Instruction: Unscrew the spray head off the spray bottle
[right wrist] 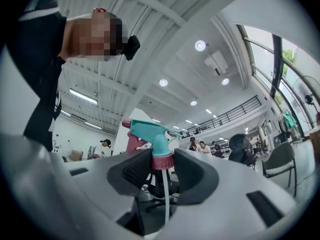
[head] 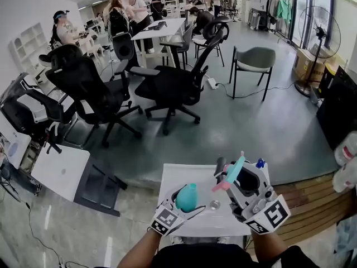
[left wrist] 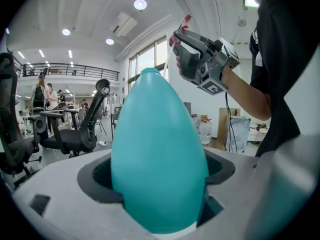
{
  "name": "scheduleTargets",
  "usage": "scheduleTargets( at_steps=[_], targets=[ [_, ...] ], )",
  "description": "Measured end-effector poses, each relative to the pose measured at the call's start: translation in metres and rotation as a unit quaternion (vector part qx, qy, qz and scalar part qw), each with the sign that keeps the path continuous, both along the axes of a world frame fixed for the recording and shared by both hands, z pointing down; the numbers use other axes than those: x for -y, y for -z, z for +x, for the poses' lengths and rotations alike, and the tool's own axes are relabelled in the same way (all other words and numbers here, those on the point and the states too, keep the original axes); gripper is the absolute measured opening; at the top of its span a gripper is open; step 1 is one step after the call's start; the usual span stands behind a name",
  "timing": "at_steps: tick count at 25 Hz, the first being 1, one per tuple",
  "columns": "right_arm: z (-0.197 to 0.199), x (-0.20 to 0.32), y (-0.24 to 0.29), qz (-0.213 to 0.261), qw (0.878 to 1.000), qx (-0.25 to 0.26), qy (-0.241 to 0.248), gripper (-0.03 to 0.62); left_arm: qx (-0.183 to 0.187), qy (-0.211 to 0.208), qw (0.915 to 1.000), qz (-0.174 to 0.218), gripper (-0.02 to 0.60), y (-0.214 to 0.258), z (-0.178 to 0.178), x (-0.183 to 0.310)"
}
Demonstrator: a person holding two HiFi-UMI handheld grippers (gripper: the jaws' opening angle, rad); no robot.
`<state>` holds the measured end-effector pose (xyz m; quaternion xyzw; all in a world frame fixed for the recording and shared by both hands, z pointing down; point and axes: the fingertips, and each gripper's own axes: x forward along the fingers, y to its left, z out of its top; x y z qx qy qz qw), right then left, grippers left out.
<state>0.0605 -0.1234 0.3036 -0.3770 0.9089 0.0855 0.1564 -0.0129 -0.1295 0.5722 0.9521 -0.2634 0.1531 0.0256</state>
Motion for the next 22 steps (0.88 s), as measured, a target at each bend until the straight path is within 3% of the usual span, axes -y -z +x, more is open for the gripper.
scheduleTargets(
  at_steps=[10,22],
  targets=[
    [0.01,0.012,-0.052,-0.057,0.998,-0.013,-0.03,0.144,-0.017,0.037,0.9978,0.052,0.457,0.032,-0.003,0.018],
    [0.029,0.025,-0.133,-0.15,0.986,-0.034,-0.065,0.144,-0.029,0.052,0.9957,0.071,0.457,0.05,-0.006,0.027]
  ],
)
